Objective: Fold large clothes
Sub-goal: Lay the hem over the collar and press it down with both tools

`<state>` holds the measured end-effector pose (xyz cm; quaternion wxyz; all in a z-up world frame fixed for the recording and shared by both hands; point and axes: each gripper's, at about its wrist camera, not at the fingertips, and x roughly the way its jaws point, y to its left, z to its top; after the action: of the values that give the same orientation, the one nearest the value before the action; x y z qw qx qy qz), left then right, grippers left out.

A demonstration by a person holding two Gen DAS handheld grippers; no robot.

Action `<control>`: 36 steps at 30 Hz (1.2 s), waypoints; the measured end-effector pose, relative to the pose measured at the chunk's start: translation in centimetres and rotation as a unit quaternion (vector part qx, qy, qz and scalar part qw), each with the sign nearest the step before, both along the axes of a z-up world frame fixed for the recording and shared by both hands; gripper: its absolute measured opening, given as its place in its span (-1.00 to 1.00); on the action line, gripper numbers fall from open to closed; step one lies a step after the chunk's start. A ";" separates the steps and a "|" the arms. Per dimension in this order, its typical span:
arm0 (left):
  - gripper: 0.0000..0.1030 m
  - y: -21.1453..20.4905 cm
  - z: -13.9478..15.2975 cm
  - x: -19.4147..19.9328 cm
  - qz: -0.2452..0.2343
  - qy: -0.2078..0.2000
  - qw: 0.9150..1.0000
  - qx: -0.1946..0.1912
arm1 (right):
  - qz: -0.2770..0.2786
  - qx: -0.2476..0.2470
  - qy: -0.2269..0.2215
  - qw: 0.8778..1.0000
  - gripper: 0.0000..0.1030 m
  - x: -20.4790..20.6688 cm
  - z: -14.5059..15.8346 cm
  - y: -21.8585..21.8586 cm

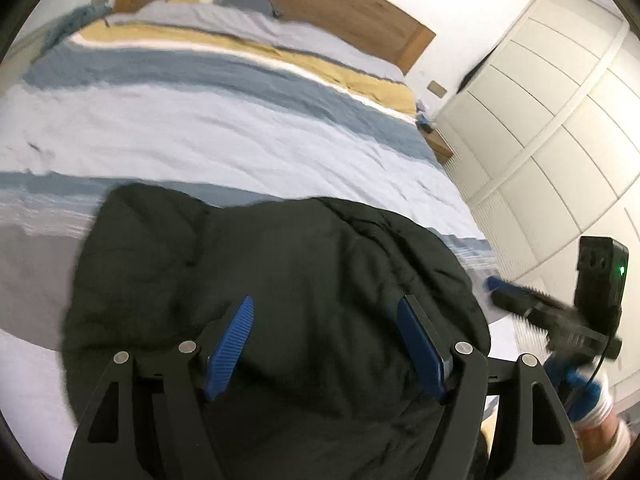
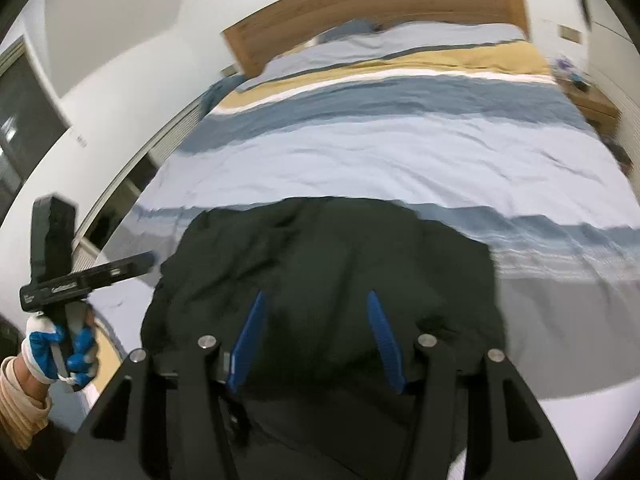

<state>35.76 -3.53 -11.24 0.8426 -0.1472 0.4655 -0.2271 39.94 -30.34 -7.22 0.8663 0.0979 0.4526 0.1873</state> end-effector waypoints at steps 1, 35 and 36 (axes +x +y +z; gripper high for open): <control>0.42 -0.8 -1.0 0.6 -0.002 0.007 1.000 0.005 | 0.009 0.000 0.006 1.000 0.02 0.0 -0.3 1.0; 0.48 -4.2 -6.2 3.8 -0.012 -0.035 0.989 0.141 | 0.024 -0.116 0.014 0.993 0.03 4.4 -9.3 5.1; 0.50 -4.4 -6.6 3.7 -0.016 -0.032 0.989 0.144 | 0.029 -0.112 0.011 0.993 0.04 4.2 -9.0 5.1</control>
<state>39.42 -7.98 -17.80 0.8659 -0.0093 0.4684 -0.1754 44.16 -25.27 -16.27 0.8608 -0.0111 0.4832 0.1593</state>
